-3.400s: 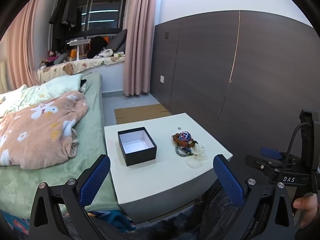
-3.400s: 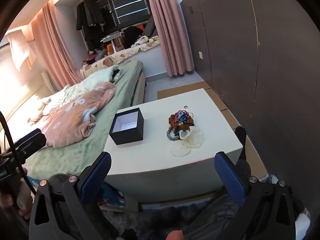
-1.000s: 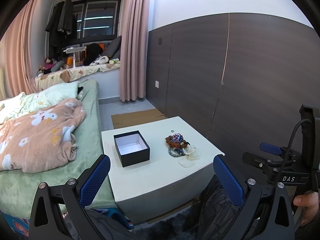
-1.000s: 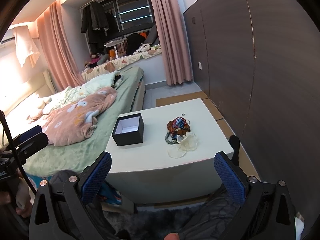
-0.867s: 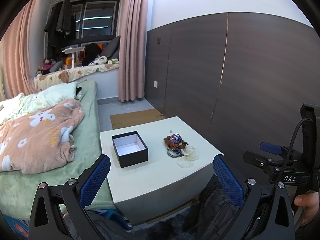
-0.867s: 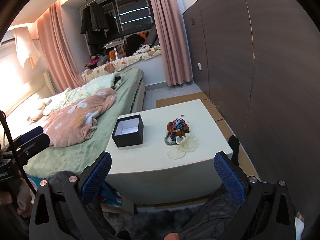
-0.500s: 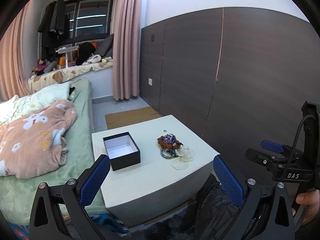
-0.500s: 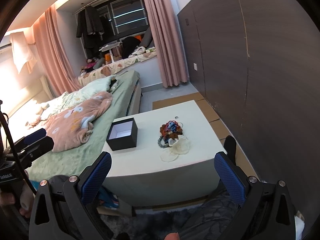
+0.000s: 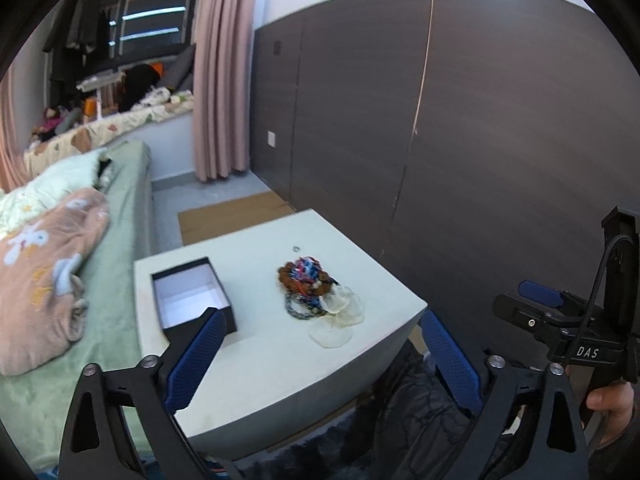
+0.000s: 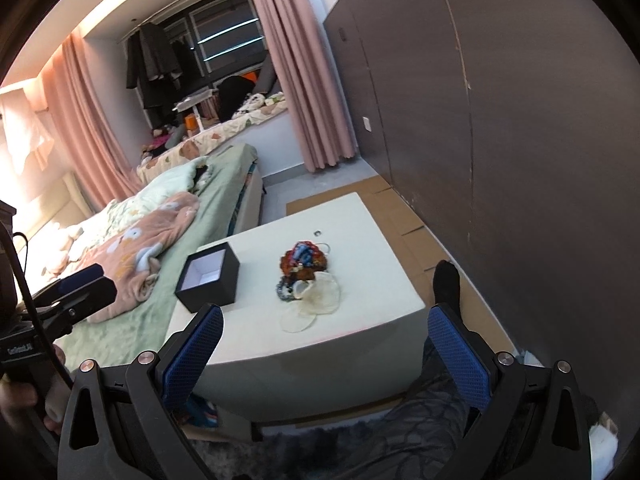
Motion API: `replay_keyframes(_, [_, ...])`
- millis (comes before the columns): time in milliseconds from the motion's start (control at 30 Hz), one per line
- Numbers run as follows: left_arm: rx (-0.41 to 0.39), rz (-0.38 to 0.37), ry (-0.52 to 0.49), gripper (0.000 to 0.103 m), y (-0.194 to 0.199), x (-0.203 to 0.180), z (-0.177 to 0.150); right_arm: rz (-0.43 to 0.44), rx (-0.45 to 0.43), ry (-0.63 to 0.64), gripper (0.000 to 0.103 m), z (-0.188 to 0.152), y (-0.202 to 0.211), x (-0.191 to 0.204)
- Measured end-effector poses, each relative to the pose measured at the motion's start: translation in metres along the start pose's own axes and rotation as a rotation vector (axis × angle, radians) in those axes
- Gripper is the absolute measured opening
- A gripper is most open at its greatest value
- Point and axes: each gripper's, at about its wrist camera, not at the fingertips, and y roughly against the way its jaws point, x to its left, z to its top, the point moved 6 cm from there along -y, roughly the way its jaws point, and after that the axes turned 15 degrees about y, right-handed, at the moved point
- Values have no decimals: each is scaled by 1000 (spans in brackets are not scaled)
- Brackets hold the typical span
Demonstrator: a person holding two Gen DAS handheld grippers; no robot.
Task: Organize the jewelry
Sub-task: 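Reach the left tool into the jewelry pile and grasp the white translucent piece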
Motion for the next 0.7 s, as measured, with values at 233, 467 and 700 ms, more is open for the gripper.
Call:
replay_keyframes(233, [97,-16,0,87,-52,-9,-4,-36,16,-59,103,-11,-22,-33])
replay_keyframes(467, [177,-17,13,77,-99,-9,-12,-23,52,-85,103,-22,-46,-49])
replay_keyframes(700, [257,-20,-2,67,-143,-13,-18,-23,80,-106,103,-31,-65,-65])
